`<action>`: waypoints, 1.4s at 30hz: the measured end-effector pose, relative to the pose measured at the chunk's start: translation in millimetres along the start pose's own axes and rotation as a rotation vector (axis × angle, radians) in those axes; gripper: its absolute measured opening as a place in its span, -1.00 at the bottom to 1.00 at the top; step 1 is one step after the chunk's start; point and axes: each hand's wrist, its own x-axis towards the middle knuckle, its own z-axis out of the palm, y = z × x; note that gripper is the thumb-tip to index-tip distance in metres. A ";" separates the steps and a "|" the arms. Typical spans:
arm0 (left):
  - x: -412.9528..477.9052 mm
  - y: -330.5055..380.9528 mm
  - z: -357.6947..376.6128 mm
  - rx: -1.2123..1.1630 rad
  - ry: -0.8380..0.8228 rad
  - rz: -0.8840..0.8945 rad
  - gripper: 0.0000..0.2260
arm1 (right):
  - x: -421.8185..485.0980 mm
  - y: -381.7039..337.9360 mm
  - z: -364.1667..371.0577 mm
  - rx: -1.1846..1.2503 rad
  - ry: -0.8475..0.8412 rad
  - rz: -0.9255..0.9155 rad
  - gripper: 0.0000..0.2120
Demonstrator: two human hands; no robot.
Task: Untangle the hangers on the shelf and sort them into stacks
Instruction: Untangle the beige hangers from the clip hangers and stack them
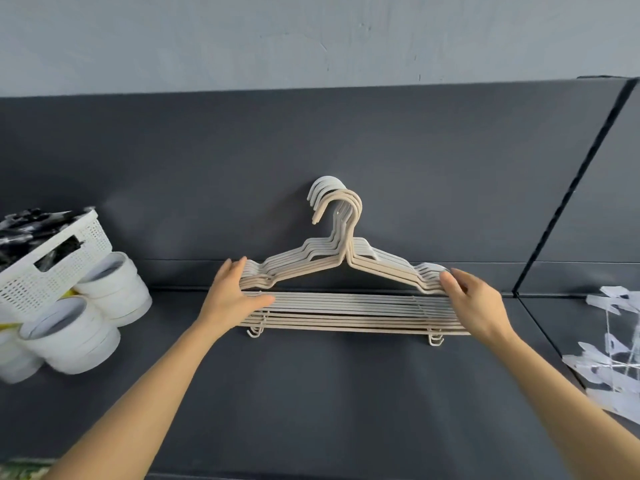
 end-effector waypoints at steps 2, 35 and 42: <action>6.1 -4.5 -2.2 -0.002 0.047 -0.031 -0.13 | -0.4 1.9 1.1 0.125 -0.022 0.053 -0.62; 5.6 -17.0 -12.8 -0.025 -0.052 -0.024 -0.04 | 4.2 8.0 1.3 0.352 -0.033 0.282 -0.52; -19.5 27.9 -10.2 0.193 -0.017 0.271 -0.02 | -9.7 -13.5 -2.6 0.254 -0.014 0.101 -0.55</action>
